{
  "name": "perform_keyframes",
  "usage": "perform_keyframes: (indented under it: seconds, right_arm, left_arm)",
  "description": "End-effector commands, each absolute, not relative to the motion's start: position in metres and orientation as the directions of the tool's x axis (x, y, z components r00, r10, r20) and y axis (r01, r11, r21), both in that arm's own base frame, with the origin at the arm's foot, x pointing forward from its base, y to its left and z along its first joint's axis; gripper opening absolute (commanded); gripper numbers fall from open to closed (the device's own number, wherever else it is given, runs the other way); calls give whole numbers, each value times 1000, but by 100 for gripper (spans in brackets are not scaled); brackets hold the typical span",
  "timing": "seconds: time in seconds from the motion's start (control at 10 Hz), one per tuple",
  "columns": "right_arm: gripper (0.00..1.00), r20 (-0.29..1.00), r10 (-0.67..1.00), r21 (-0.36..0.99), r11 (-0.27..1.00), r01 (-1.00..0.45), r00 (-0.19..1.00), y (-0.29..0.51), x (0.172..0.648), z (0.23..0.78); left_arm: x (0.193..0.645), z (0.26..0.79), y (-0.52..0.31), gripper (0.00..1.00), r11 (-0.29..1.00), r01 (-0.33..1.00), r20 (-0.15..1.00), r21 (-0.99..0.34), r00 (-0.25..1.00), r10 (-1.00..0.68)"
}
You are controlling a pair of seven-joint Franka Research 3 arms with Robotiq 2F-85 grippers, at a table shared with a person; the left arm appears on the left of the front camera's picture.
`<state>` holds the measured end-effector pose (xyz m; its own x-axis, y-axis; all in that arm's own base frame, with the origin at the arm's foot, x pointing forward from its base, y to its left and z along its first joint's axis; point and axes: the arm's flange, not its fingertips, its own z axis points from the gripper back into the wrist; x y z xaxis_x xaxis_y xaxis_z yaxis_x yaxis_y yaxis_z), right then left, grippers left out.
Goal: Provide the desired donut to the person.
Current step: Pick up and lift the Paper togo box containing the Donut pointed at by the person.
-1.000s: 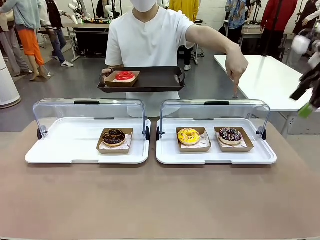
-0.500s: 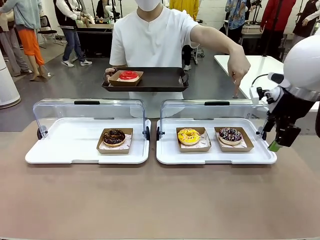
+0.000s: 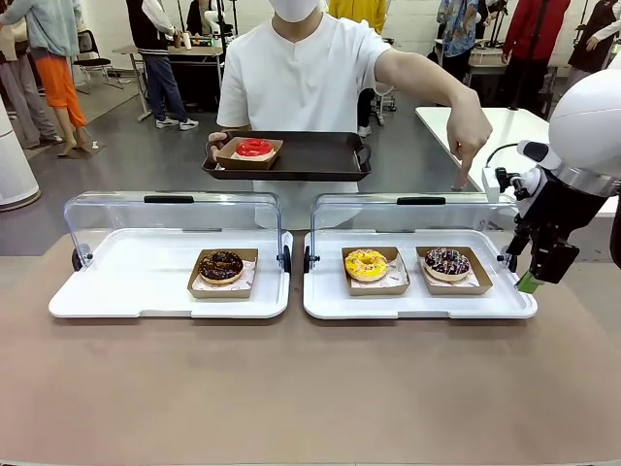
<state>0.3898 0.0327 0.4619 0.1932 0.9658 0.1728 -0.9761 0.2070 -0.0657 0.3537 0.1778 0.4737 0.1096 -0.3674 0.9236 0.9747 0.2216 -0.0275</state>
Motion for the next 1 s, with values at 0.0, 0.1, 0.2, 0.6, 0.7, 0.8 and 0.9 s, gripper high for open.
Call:
perform_keyframes:
  seconds: [0.0, 0.1, 0.2, 0.6, 0.7, 0.8, 0.9]
  right_arm:
    - [100, 153, 970, -67, 204, -977, 192, 32, 387, 461]
    - [100, 153, 970, -67, 204, -977, 192, 32, 387, 461]
    - [100, 153, 970, -67, 204, -977, 192, 32, 387, 461]
    - [100, 79, 994, -117, 81, -990, 72, 49, 402, 432]
    - [100, 59, 998, -137, 33, -990, 25, 51, 412, 422]
    - [100, 47, 999, -138, 8, -990, 1, 53, 419, 414]
    - [100, 33, 999, -152, -15, -988, -20, 55, 428, 406]
  left_arm:
    - [353, 474, 178, 100, 221, 975, 930, -21, 100, -353]
    - [353, 474, 178, 100, 221, 975, 930, -21, 100, -353]
    - [353, 474, 178, 100, 221, 975, 930, -21, 100, -353]
    - [353, 474, 178, 100, 221, 975, 930, -21, 100, -353]
    - [353, 474, 178, 100, 221, 975, 930, -21, 100, -353]
    - [353, 474, 178, 100, 221, 975, 930, -21, 100, -353]
    - [353, 474, 178, 100, 221, 975, 930, -21, 100, -353]
